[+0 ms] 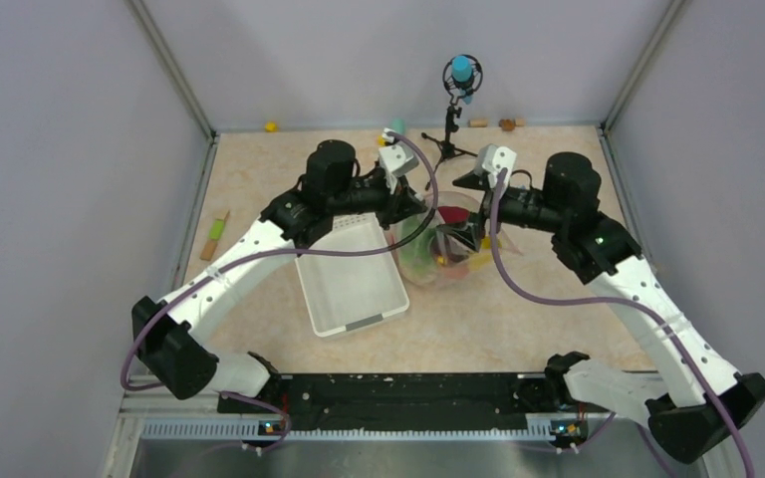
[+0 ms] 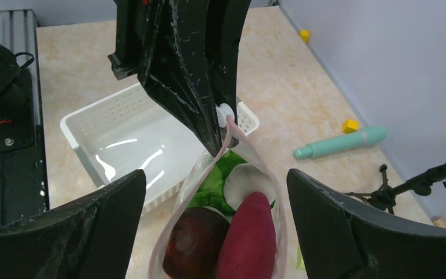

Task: Place the food in the zip-top bag and seal the zipper
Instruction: Zip the zipper food storage bag at the center of the board.

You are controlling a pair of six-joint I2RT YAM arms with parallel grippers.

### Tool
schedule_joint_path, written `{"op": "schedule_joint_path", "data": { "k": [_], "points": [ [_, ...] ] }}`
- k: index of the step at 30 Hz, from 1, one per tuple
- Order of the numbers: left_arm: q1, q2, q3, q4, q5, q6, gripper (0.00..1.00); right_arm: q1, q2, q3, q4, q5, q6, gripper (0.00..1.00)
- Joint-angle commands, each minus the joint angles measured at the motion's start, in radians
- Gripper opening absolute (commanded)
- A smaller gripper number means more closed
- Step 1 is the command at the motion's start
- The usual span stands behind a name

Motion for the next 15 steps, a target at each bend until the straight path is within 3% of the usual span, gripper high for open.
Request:
{"op": "schedule_joint_path", "data": {
  "k": [1, 7, 9, 11, 15],
  "points": [
    [-0.041, -0.031, 0.077, -0.031, -0.1, 0.022, 0.0, -0.007, 0.058, 0.053, 0.049, -0.091, -0.101, 0.9],
    [-0.048, -0.011, 0.115, -0.064, -0.101, 0.015, 0.0, -0.007, 0.145, 0.11, -0.001, -0.111, -0.212, 0.88],
    [-0.05, -0.011, 0.118, -0.065, -0.096, 0.012, 0.0, -0.007, 0.16, 0.117, -0.02, -0.095, -0.218, 0.83],
    [-0.052, -0.012, 0.117, -0.065, -0.094, 0.008, 0.0, -0.007, 0.165, 0.111, -0.05, -0.083, -0.244, 0.77],
    [-0.052, -0.018, 0.121, -0.064, -0.098, -0.005, 0.0, -0.006, 0.167, 0.099, -0.118, -0.082, -0.287, 0.52]
  ]
}}
